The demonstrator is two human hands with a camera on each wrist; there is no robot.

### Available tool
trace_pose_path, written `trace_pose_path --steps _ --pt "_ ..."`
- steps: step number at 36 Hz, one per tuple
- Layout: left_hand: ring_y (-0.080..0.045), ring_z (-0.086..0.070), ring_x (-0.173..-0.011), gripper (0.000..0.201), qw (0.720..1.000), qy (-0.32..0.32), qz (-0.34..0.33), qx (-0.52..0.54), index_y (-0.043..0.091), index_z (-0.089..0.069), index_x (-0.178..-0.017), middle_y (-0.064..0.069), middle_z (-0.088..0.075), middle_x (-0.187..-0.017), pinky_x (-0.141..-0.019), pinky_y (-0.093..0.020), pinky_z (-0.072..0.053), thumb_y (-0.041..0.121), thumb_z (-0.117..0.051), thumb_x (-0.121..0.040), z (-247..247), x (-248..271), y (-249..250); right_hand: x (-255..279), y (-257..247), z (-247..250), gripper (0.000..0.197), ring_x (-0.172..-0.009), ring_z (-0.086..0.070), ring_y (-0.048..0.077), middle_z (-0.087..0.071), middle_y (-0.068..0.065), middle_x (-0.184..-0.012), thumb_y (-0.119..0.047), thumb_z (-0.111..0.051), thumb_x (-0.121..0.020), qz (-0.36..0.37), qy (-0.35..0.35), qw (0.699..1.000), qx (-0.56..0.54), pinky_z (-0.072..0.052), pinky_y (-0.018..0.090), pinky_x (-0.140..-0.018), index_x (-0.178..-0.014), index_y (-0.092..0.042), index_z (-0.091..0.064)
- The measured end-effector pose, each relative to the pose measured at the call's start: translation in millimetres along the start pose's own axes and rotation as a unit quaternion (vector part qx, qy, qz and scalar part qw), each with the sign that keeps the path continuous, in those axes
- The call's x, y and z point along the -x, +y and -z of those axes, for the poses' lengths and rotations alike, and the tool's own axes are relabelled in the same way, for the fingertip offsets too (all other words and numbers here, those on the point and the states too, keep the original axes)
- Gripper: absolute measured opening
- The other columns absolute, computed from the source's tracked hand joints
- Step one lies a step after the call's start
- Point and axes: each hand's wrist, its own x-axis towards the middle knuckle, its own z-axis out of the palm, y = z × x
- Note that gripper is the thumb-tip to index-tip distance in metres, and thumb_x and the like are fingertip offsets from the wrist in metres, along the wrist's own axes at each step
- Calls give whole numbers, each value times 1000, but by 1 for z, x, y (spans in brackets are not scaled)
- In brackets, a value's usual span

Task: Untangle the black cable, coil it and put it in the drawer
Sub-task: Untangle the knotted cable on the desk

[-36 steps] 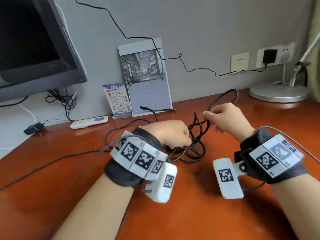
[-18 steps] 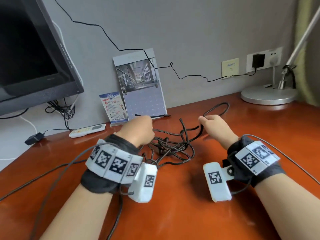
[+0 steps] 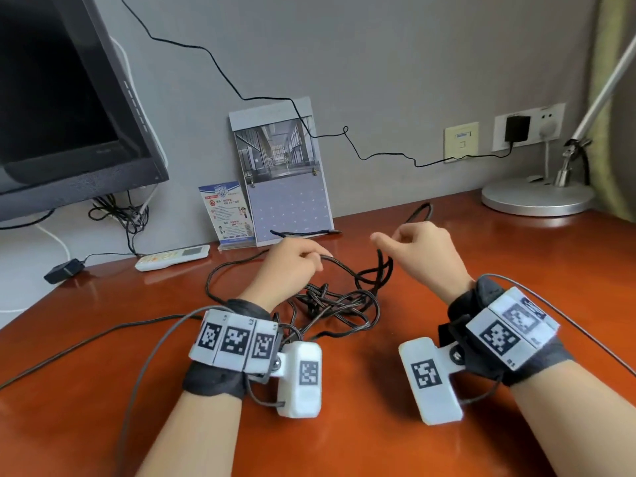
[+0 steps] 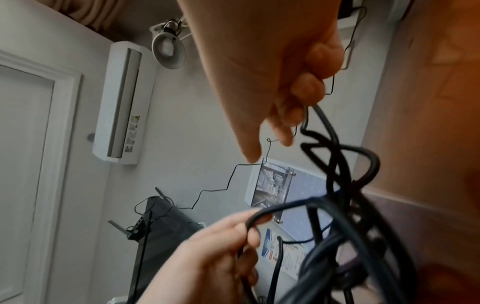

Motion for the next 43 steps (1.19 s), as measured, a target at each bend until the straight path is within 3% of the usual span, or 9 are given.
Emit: trace_pose_path --steps 5,8,12,16,19,25,31,38,43 --pt "-22 -62 -91 29 996 -85 -25 2 26 -75 -83 4 -72 -90 -81 -34 -47 6 -54 -84 -3 4 7 5 -5 -14 37 -78 -63 23 -66 3 -80 -51 -62 -81 -21 -78 981 177 -45 28 -66 -79 -14 -66" --pt "-17 -64 -86 30 992 -123 -21 -15 24 -76 -79 10 -71 -80 -80 -29 -49 4 -53 -83 -7 6 7 5 -1 -19 20 -89 -63 28 -67 5 -99 -29 -62 -82 -25 -95 974 206 -44 28 -69 -99 -19 -66" --pt "-14 -61 -88 27 984 -173 5 -39 26 -71 -79 9 -69 -86 -82 -27 -47 5 -54 -85 -13 0 8 3 4 -22 46 -97 -61 33 -61 11 -115 -27 -61 -85 -54 -131 963 229 -49 34 -77 -127 -17 -46" --pt "-14 -48 -91 12 968 -213 31 -127 26 -52 -85 3 -53 -96 -85 -27 -39 16 -48 -90 -26 -9 19 -1 5 -24 33 -53 -62 21 -59 10 -94 -9 -44 -87 -75 -179 970 146 -54 31 -58 -119 -10 -51" --pt "-26 -35 -127 23 943 -250 88 -201 23 -55 -104 -8 -49 -128 -100 -39 -36 36 -46 -87 -42 -17 22 -2 4 -24 17 -49 -60 24 -64 12 -86 -8 -37 -92 -87 -162 983 21 -44 24 -41 -97 -9 -53" --pt "-28 -53 -112 50 940 -271 55 -201 18 -27 -142 -7 -55 -124 -102 -47 -37 33 -41 -96 -58 -22 18 -3 1 -12 23 -67 -48 18 -53 3 -66 6 -43 -83 -97 -109 977 -158 -36 26 -63 -68 -8 -54" --pt "-27 -48 -116 41 953 -233 76 -180 20 -32 -135 -3 -58 -119 -104 -43 -21 29 -40 -96 -62 -20 9 -2 -3 -2 32 -36 -26 16 -23 0 -47 -30 -44 -96 -127 -168 938 -273 -39 29 -52 -81 -6 -59" --pt "-24 -52 -88 19 980 -54 37 -187 14 -46 -108 1 -57 -91 -101 -42 -27 26 -36 -96 -63 -15 -2 -3 -5 3 31 -41 -38 18 -36 2 -44 -17 -40 -93 -140 -159 911 -353 -39 26 -50 -66 -8 -52" --pt "-21 -49 -77 15 981 -57 18 -183 19 -44 -99 4 -59 -81 -100 -36 -26 29 -33 -98 -63 -12 -15 -2 -4 -2 43 -33 -20 10 -20 -5 -40 -31 -36 -102 -168 -255 896 -323 -42 28 -48 -97 1 -65"
